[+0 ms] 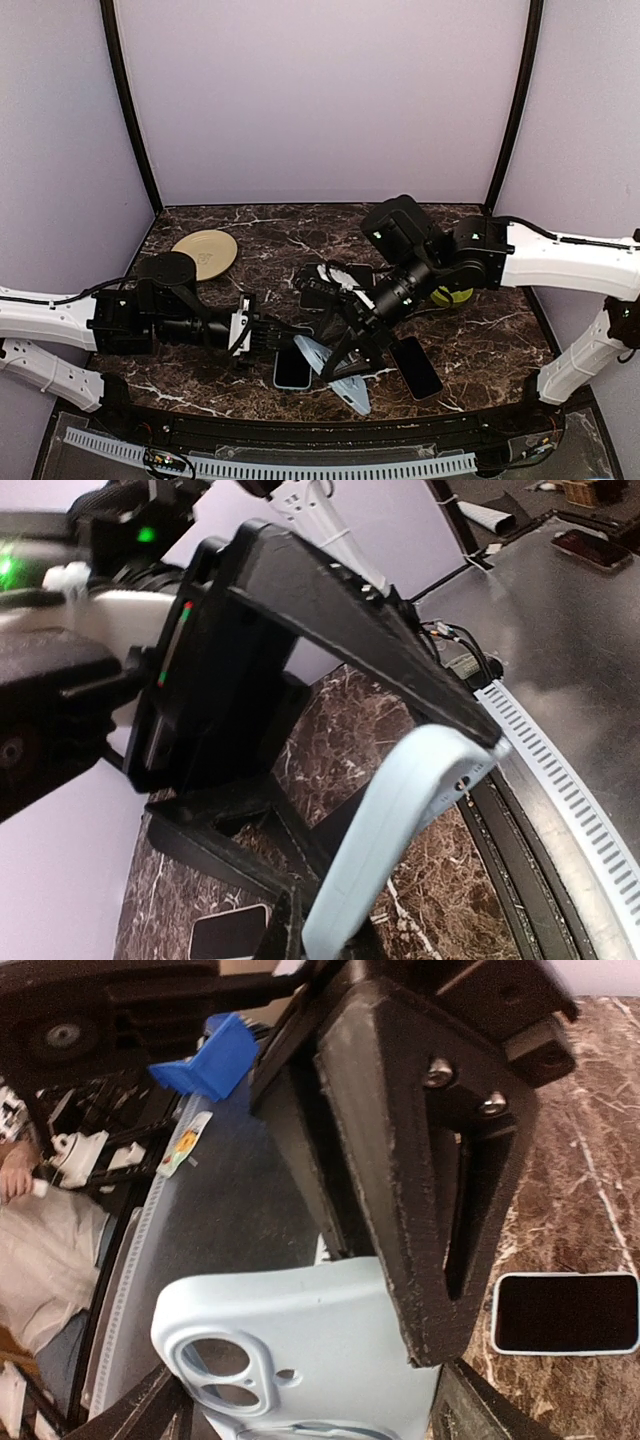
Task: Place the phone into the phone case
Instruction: Pass from the right arm to the left
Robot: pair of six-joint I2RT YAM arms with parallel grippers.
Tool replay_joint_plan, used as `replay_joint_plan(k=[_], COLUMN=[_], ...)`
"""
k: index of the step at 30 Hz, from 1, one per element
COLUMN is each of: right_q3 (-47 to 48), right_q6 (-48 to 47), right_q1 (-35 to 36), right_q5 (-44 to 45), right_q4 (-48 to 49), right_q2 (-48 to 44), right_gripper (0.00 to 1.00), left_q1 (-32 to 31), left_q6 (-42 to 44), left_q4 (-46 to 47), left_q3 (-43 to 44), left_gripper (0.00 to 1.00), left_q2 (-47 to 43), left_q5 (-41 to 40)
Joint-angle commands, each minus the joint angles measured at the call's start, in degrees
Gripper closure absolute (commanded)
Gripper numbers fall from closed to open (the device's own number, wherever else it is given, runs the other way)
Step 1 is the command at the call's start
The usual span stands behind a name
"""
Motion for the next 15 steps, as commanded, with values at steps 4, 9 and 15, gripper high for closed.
replay_joint_plan(k=[4,9,15], right_q3=[-5.0,-10.2,-12.5], right_q6=[12.3,14.9,15.3], right_q1=[-0.3,0.8,3.1], right_q5=[36.3,41.0,39.1], right_q4=[3.4,7.6,11.8], right_q2=[-11.6,-15.8,-13.3], right_gripper=[0.18,0.2,0.33], left_q1=[-0.2,0.1,0.3], left_q6=[-20.8,-28.3,-30.8], left_q4=[-20.9,-29.8,-29.8], left_q3=[11.4,16.5,18.4], left_gripper=[1.0,1.0,1.0], left_q2=[3.1,7.1,7.1], left_q5=[-17.1,-17.4,-14.4])
